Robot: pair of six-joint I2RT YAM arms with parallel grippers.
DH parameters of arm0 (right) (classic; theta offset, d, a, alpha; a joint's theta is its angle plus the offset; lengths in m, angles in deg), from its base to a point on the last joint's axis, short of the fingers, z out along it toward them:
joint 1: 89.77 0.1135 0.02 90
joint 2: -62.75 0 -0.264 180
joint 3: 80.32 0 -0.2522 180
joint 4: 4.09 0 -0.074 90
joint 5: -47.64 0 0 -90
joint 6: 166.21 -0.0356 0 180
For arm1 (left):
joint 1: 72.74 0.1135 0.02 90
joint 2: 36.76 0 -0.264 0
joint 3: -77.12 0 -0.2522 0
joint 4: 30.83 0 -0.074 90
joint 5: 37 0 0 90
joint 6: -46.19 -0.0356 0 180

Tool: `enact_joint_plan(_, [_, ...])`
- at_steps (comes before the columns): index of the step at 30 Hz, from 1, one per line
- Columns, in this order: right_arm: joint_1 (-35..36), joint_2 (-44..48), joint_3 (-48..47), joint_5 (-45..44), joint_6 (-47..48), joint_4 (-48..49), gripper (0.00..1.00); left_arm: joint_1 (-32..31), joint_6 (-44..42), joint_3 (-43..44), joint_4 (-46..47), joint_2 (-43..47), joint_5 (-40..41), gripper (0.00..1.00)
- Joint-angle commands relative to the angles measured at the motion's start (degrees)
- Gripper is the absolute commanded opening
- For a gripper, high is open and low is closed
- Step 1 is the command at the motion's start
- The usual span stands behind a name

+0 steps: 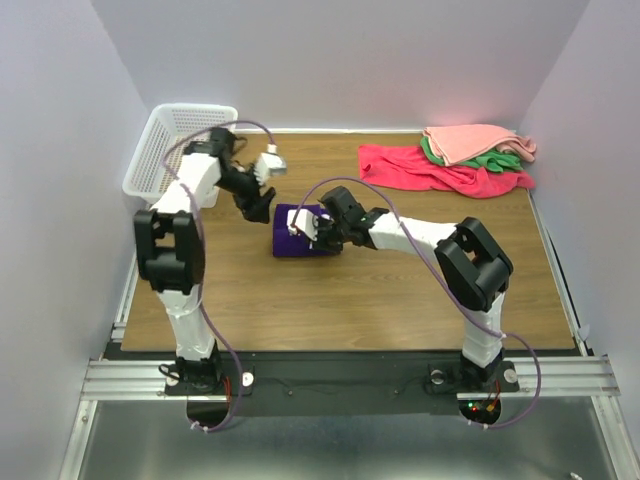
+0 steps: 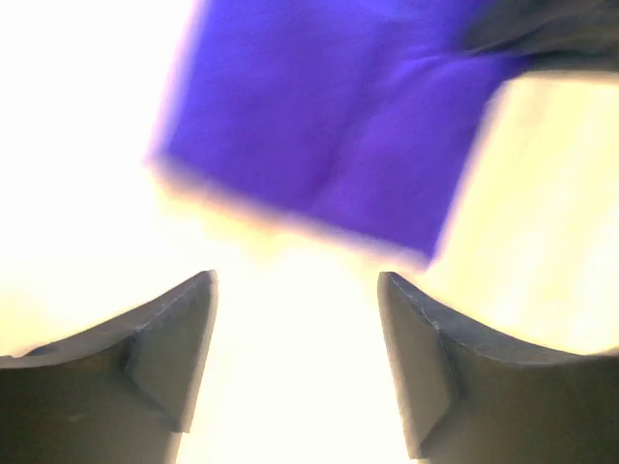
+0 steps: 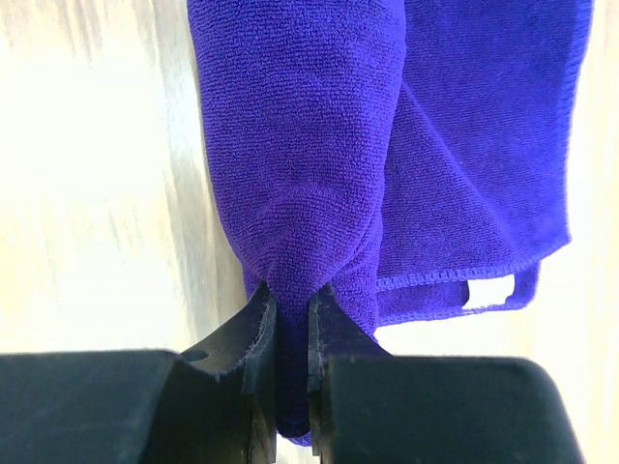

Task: Roll the towels
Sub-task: Roll the towel

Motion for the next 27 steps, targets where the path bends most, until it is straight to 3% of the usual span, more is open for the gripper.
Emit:
enact_joint_plan(1, [-1.9,1.5,-1.3,3.9,-4.4,-11.7,0.01,6.7,5.4,-0.2,8.7,11.4,2.5,0.98])
enact_joint_plan(9, [-7.6,-1.7,-8.7,16.9,-11.8,-23.8,0.01,18.5,24.8,-13.4,35.8,30.5,-3.8,0.99])
enact_joint_plan(13, [-10.5,-6.8,-14.9,26.8,-14.0,-30.7,0.01,18.0,21.5,-17.9,35.6,35.6,-6.7,0.99])
enact_joint_plan(14, [-11.2,-7.7,-15.8,30.2,-14.5,-31.9,0.02,17.3,15.0,-18.4,30.9,36.1,-7.2,0.99])
enact_joint_plan(16, [-11.7,-9.7,-17.6,32.7,-15.1,-34.1,0.03,12.5,9.4,-19.8,25.6,37.8,-4.4,0.99])
enact_joint_plan(18, [-11.9,-10.8,-18.1,35.8,-16.8,-34.8,0.04,9.0,5.9,-26.5,26.8,42.4,0.8,0.99])
enact_joint_plan(22, [-12.8,-13.7,-18.7,40.4,-17.9,-36.4,0.06,-4.7,2.1,-46.4,39.2,53.4,10.5,0.99])
enact_joint_plan(23, [-12.9,-14.7,-18.9,41.2,-17.6,-36.9,0.06,-10.6,1.6,-49.3,41.2,55.0,14.5,0.99])
enact_joint_plan(27, [-12.9,-17.9,-20.9,43.6,-16.0,-40.1,0.06,-23.0,-0.8,-57.5,46.3,57.9,21.9,0.93])
